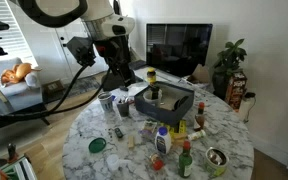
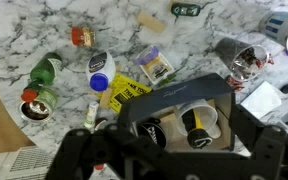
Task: Pick up the toy car and put it on the table, pick up the wooden block to the right of the toy car and stack it on the wooden block to the left, pick up the car and put it on the stacked wooden blocks
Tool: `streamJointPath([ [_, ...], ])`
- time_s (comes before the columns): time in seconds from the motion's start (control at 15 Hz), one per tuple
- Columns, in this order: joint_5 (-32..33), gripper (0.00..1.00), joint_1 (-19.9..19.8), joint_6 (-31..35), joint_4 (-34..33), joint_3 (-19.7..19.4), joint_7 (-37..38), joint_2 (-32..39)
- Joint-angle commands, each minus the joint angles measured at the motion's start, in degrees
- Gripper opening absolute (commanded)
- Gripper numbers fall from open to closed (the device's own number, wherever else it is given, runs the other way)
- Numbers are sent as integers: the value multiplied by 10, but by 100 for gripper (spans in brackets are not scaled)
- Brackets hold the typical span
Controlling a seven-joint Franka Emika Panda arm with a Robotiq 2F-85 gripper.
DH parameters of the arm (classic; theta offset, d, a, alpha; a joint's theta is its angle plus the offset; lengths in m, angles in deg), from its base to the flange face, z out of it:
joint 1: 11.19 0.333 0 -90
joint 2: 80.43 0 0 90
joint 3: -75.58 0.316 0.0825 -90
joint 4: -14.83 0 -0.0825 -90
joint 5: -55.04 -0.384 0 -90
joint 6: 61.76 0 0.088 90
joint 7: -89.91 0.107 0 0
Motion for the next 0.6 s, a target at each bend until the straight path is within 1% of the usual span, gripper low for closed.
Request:
streamJointPath([
  [0.0, -3, 100, -5, -2, -1, 4, -2, 0],
  [0.2, -3, 100, -5, -2, -1, 4, -2, 0],
  [0.27, 1, 100, 3, -21, -11, 4, -20, 15],
  [0.33, -2, 100, 23, -32, -21, 2, -50, 45],
  [0.47, -35, 100, 64, 27, -13, 13, -76, 112],
  [0.53, -47, 100, 79, 35, -14, 15, -96, 135],
])
